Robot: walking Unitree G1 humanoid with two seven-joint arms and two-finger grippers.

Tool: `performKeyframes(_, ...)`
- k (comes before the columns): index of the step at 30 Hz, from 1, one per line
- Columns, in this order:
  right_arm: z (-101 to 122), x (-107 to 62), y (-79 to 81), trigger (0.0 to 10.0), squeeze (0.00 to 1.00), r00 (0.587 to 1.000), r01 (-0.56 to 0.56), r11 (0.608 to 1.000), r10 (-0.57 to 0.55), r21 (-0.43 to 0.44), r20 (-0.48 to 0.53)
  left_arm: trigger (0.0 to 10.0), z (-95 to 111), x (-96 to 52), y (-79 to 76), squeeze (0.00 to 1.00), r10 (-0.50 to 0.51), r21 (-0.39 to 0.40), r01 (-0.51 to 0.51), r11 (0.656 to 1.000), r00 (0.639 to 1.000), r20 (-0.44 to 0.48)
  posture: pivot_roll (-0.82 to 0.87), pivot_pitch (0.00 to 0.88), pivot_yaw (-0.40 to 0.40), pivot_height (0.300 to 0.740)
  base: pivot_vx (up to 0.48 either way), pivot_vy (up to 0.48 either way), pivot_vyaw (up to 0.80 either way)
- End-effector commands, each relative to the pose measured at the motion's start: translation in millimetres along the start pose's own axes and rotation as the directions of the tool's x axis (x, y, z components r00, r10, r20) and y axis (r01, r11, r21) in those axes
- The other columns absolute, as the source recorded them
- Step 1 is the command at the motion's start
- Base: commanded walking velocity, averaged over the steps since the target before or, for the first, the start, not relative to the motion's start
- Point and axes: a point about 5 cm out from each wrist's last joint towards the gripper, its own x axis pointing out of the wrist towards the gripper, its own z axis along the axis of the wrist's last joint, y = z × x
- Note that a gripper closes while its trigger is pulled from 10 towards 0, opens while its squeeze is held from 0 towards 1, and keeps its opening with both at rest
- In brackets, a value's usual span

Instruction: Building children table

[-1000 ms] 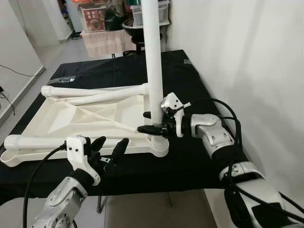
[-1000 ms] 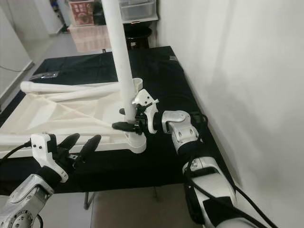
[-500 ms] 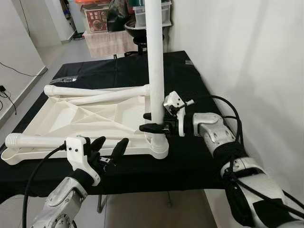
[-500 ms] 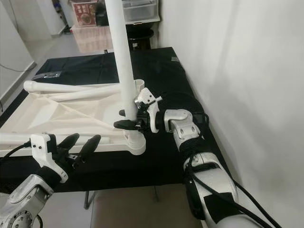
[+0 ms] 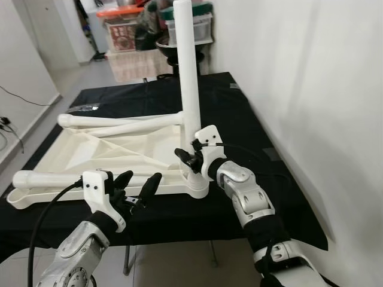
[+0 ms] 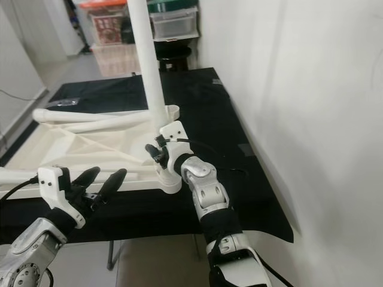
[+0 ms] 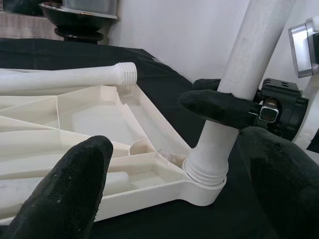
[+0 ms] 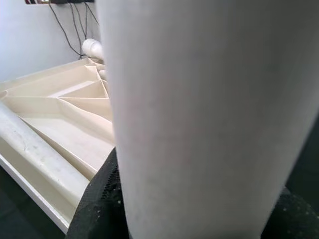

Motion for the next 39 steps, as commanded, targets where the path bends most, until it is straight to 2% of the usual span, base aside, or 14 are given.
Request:
performKeyframes(1, -12.0, -3.2, -5.8, 10.0, 0.00, 0.997, 0.047, 0.999, -0.048, -0.014, -0.068, 10.0, -1.0, -1.9, 4.8, 0.00, 0.030, 0.003, -0.030, 1.000, 1.000, -0.003, -0.06, 0.020, 0.072, 0.740, 0.000, 0.000, 0.00)
performKeyframes(2, -9.5, -3.8, -6.9, 10.0, 1.00, 0.998, 0.029, 1.000, -0.029, 0.000, -0.050, 10.0, -1.1, -1.6, 4.7, 0.00, 0.027, 0.003, -0.027, 1.000, 1.000, -0.005, -0.06, 0.022, 0.072, 0.740, 0.000, 0.000, 0.00)
performKeyframes(8, 7.7, -6.5, -10.7, 10.0, 1.00, 0.998, -0.052, 0.999, 0.052, 0.012, 0.033, 10.0, -1.2, -0.2, 4.4, 0.00, 0.012, -0.002, -0.012, 1.000, 1.000, -0.011, -0.06, 0.028, 0.077, 0.740, 0.000, 0.000, 0.00)
performKeyframes(11, 20.7, -7.4, -18.9, 10.0, 1.00, 0.960, -0.256, 0.967, 0.253, 0.012, 0.120, 10.0, -1.3, 0.2, 4.1, 0.00, 0.012, -0.004, -0.012, 1.000, 1.000, -0.010, -0.06, 0.029, 0.074, 0.740, 0.000, 0.000, 0.00)
performKeyframes(12, 23.5, -12.0, -19.6, 10.0, 0.00, 0.895, -0.427, 0.903, 0.431, -0.054, 0.117, 10.0, -1.2, 0.2, 3.7, 0.00, 0.014, -0.004, -0.014, 1.000, 1.000, -0.007, -0.06, 0.027, 0.074, 0.740, 0.000, 0.000, 0.00)
performKeyframes(16, 26.5, -13.1, -22.0, 10.0, 0.00, 0.804, -0.584, 0.805, 0.591, -0.110, 0.057, 10.0, -1.4, -0.1, 3.7, 0.00, 0.016, -0.003, -0.016, 1.000, 1.000, -0.007, -0.05, 0.018, 0.073, 0.740, 0.000, 0.000, 0.00)
performKeyframes(23, 32.2, -8.3, -24.7, 10.0, 0.00, 0.777, -0.623, 0.780, 0.626, -0.068, 0.062, 10.0, -1.1, 0.5, 3.9, 0.00, 0.017, 0.001, -0.017, 1.000, 1.000, -0.009, -0.05, 0.020, 0.071, 0.740, 0.000, 0.000, 0.00)
performKeyframes(24, 30.5, -7.6, -24.8, 4.0, 0.00, 0.760, -0.645, 0.763, 0.646, -0.041, 0.062, 10.0, -0.6, 0.4, 3.9, 0.00, 0.020, 0.002, -0.020, 1.000, 1.000, -0.008, -0.04, 0.022, 0.072, 0.740, 0.000, 0.000, 0.00)
performKeyframes(25, 30.5, -7.6, -24.8, 4.0, 0.00, 0.760, -0.645, 0.763, 0.646, -0.041, 0.062, 10.0, -0.6, 0.4, 3.9, 0.00, 0.020, 0.002, -0.020, 1.000, 1.000, -0.008, -0.04, 0.022, 0.072, 0.740, 0.000, 0.000, 0.00)
performKeyframes(26, 28.9, -7.1, -25.1, 0.0, 0.00, 0.761, -0.645, 0.763, 0.646, -0.042, 0.055, 10.0, -0.4, 0.5, 3.8, 0.00, 0.020, 0.003, -0.020, 1.000, 1.000, -0.007, -0.05, 0.023, 0.071, 0.740, 0.000, 0.000, 0.00)
performKeyframes(34, 21.4, -13.7, -32.2, 0.0, 0.00, 0.729, -0.680, 0.731, 0.682, -0.054, 0.050, 10.0, 0.8, 0.1, 3.2, 0.00, 0.020, 0.003, -0.020, 1.000, 1.000, -0.006, -0.05, 0.034, 0.070, 0.740, 0.000, 0.000, 0.00)
performKeyframes(36, 11.5, -17.3, -39.1, 0.0, 0.00, 0.796, -0.604, 0.794, 0.606, -0.068, 0.010, 10.0, 0.7, -0.4, 3.4, 0.00, 0.019, 0.003, -0.019, 1.000, 1.000, -0.007, -0.04, 0.038, 0.063, 0.740, 0.000, 0.000, 0.00)
performKeyframes(37, 0.0, -17.9, -42.5, 0.0, 0.00, 0.878, -0.478, 0.877, 0.477, -0.045, -0.033, 10.0, 0.5, -0.9, 3.9, 0.00, 0.020, 0.004, -0.020, 1.000, 1.000, -0.009, -0.04, 0.041, 0.058, 0.740, 0.000, 0.000, 0.00)
performKeyframes(39, -5.1, -16.3, -40.5, 0.0, 0.00, 0.915, -0.402, 0.915, 0.401, -0.019, -0.052, 10.0, 0.6, -1.3, 4.3, 0.00, 0.021, 0.005, -0.021, 1.000, 1.000, -0.009, -0.04, 0.043, 0.053, 0.740, 0.000, 0.000, 0.00)
